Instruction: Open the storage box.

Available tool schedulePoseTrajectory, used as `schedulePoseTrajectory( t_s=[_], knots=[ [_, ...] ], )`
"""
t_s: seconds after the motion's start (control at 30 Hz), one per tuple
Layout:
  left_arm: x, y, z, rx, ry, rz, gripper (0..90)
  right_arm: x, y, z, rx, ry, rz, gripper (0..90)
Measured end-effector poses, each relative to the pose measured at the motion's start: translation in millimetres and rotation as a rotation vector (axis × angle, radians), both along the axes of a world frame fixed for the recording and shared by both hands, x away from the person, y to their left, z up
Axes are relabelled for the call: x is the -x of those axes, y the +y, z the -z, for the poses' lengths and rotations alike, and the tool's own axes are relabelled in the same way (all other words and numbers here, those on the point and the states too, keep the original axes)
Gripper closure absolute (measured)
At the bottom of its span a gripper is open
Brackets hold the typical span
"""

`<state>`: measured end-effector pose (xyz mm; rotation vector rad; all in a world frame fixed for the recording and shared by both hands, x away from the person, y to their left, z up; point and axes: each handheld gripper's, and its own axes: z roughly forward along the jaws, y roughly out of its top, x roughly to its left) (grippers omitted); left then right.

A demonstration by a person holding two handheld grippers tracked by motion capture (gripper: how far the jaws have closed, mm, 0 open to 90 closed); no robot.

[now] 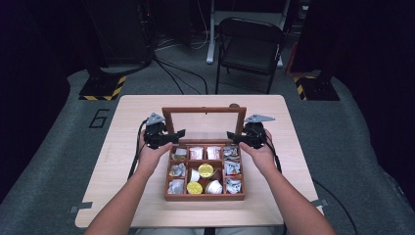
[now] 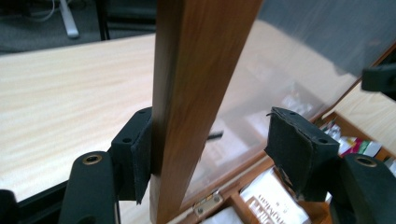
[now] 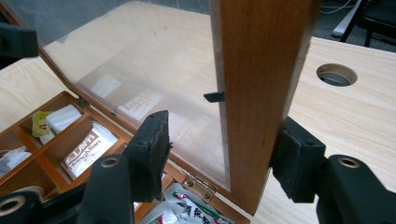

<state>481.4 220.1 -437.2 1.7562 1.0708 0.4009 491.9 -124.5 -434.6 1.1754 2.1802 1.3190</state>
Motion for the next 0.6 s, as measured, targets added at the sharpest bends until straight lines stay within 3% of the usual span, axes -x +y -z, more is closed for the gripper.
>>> schedulePoseTrajectory(
  t_s=[0.03, 0.27, 0.3, 0.5, 0.6],
  knots=[
    [0.1, 1.3, 1.4, -0.025, -0.009, 0.006, 34.9, 0.1, 0.4, 0.3, 0.004, -0.001, 0.003, 41.8],
    [0.1, 0.3, 11.0, -0.032, -0.005, -0.009, 35.3, 0.1, 2.6, 3.4, 0.007, -0.015, 0.018, 41.3],
    [0.4, -0.6, 11.4, -0.028, 0.009, -0.010, 35.2, 0.2, 2.2, 4.7, -0.002, -0.013, 0.022, 41.2],
    [-1.2, -0.6, 13.2, -0.028, 0.004, -0.011, 35.3, -1.7, -0.3, 14.8, -0.015, 0.025, 0.023, 41.8],
    [-2.8, -0.2, 14.7, -0.044, 0.000, -0.009, 35.8, -2.4, -0.3, 16.5, -0.013, 0.022, 0.022, 42.1]
  ],
)
